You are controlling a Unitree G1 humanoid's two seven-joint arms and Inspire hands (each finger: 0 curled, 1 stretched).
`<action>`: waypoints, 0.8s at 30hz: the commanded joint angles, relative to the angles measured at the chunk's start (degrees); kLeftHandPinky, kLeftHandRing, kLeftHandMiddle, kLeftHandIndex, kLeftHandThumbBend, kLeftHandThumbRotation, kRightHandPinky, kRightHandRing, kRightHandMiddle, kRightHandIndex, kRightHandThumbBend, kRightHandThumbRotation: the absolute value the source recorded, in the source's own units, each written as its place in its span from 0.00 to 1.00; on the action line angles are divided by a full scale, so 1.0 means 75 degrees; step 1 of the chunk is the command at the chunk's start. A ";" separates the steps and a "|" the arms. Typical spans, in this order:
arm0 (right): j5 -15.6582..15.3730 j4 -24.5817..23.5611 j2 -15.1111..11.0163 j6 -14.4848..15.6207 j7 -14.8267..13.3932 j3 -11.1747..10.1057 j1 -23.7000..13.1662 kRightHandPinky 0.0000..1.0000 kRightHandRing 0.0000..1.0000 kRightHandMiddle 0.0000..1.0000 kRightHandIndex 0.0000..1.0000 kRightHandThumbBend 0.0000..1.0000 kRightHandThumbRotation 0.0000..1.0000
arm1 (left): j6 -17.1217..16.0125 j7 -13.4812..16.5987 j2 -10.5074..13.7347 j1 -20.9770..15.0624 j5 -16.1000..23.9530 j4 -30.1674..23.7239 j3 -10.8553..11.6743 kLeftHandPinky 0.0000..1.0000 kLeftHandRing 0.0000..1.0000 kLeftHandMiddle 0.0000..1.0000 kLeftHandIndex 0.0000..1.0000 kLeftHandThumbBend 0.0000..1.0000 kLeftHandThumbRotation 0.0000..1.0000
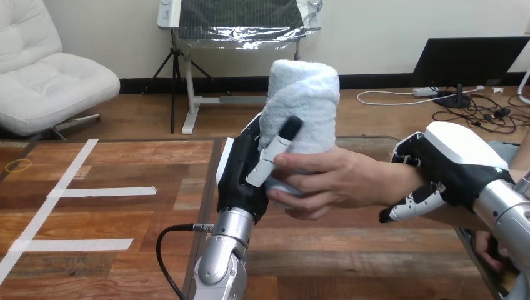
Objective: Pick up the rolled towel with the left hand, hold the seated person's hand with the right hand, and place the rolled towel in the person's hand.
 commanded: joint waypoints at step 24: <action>0.0265 0.0132 0.0289 -0.0178 0.0048 0.0145 -0.0073 0.24 0.30 0.38 0.41 0.84 0.17 | 0.0007 -0.0139 -0.0730 -0.0120 0.0419 -0.0253 -0.0135 0.64 0.74 0.77 0.76 1.00 0.99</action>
